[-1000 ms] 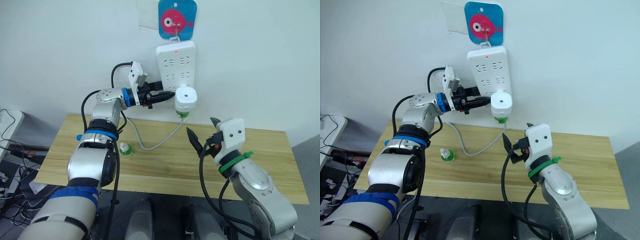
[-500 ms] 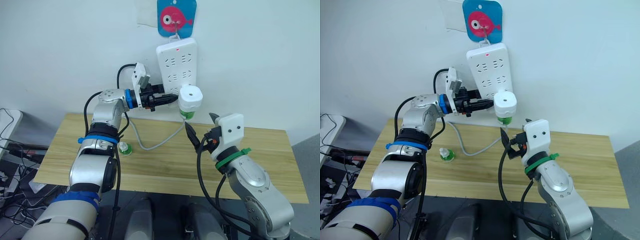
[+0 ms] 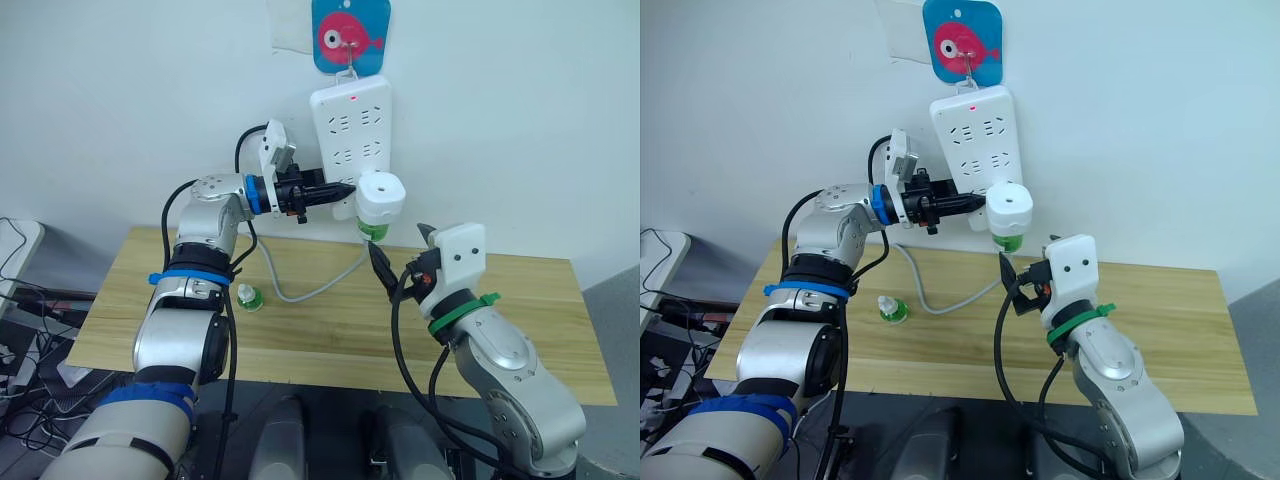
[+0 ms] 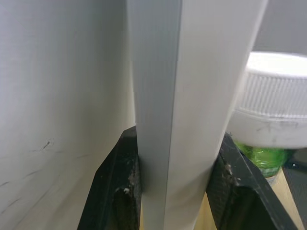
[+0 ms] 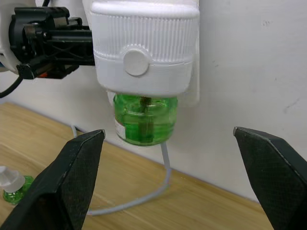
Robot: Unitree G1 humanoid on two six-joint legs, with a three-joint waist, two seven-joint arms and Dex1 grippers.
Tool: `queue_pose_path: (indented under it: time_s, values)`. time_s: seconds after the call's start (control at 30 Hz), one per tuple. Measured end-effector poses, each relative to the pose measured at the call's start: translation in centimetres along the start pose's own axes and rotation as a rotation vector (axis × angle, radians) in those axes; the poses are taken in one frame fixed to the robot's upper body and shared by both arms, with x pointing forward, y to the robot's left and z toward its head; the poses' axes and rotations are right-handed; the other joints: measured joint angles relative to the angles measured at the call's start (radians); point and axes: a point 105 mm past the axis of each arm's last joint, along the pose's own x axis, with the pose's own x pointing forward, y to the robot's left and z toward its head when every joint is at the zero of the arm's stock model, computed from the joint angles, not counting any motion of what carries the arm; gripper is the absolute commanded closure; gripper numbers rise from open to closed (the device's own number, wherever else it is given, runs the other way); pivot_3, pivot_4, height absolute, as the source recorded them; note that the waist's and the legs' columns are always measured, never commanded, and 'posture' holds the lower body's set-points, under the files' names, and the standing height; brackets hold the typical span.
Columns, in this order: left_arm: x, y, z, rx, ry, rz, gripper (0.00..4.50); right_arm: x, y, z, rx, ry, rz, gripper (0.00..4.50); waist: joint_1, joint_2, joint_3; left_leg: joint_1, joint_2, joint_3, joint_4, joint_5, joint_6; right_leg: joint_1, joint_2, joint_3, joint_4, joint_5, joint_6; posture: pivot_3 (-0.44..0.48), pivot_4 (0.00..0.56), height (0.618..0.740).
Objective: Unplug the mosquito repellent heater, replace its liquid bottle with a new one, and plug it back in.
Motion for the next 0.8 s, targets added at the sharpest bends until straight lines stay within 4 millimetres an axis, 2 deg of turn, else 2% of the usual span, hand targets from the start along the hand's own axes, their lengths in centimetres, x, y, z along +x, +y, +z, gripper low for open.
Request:
queue_pose_path:
  time_s: [0.17,0.6,0.8]
  values:
    - [0.0,0.0,0.0,0.002,0.0,0.003,3.18,0.2,0.2,0.1,0.017,0.006,-0.008,0.0,0.0,0.0,0.0,0.0,0.0,0.0,0.0,0.0,0.0,0.0,0.0,0.0,0.0,0.0,0.0,0.112,0.301,0.74]
    - [0.3,0.4,0.1,0.059,-0.003,0.044,3.18,1.4,0.8,2.6,0.033,-0.02,-0.041,0.0,0.001,0.001,0.005,0.0,0.0,-0.001,0.0,0.001,-0.001,0.0,0.0,-0.001,0.0,0.0,0.0,0.093,0.318,0.74]
    - [0.4,0.4,0.2,0.076,-0.008,0.052,3.18,1.7,0.8,3.2,0.017,-0.016,-0.046,0.0,0.001,0.001,0.006,-0.001,-0.001,-0.002,0.0,0.001,-0.001,0.0,0.0,-0.001,0.0,0.0,0.0,0.081,0.315,0.74]
